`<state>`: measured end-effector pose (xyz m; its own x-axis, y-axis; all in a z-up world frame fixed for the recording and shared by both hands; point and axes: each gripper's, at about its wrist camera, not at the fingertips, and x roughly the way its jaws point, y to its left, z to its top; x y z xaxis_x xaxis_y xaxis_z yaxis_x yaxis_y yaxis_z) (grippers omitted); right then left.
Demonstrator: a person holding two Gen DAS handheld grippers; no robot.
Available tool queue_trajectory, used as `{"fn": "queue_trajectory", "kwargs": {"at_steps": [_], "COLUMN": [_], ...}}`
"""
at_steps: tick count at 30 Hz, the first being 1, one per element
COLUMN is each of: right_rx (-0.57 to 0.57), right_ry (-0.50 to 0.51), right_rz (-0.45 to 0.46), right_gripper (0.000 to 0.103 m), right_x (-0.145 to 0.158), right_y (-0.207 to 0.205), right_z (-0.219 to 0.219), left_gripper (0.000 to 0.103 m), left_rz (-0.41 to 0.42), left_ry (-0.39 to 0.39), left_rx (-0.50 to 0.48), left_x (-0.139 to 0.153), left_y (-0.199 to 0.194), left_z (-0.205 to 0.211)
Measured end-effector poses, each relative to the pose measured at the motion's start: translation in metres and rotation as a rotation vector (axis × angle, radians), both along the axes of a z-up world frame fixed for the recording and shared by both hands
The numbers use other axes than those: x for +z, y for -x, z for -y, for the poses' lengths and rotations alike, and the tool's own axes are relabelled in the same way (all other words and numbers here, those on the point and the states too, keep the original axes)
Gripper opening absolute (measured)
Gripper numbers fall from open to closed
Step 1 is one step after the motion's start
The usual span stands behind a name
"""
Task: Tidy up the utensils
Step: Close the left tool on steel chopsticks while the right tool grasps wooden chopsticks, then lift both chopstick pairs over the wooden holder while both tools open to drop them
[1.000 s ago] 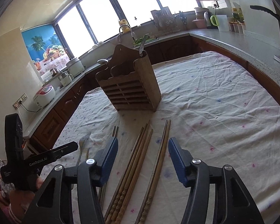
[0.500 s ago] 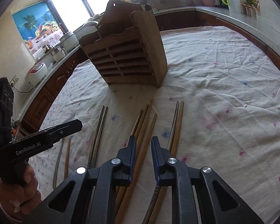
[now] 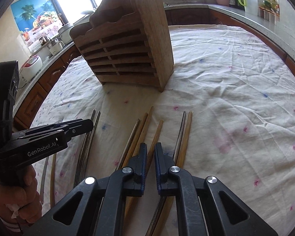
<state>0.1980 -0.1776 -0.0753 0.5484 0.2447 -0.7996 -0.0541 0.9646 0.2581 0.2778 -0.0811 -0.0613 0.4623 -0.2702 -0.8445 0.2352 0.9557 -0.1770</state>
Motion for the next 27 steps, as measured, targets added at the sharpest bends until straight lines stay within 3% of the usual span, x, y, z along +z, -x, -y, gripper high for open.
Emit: {"fn": "queue_trajectory", "kwargs": {"at_steps": [6, 15, 27], "right_rx": [0.022, -0.003, 0.022], "right_ry": [0.024, 0.0, 0.092], "right_rz": [0.002, -0.034, 0.003], "right_gripper": [0.007, 0.007, 0.009], "right_x": [0.0, 0.001, 0.001], "right_y": [-0.009, -0.026, -0.033], "right_z": [-0.005, -0.001, -0.009], "left_gripper": [0.006, 0.006, 0.005], "left_rz": [0.016, 0.015, 0.046], "left_ry": [-0.005, -0.032, -0.048], "left_rx": [-0.025, -0.044, -0.057], "left_x": [-0.001, 0.0, -0.002], "left_y": [-0.001, 0.001, 0.003], "left_z": [0.003, 0.005, 0.009]}}
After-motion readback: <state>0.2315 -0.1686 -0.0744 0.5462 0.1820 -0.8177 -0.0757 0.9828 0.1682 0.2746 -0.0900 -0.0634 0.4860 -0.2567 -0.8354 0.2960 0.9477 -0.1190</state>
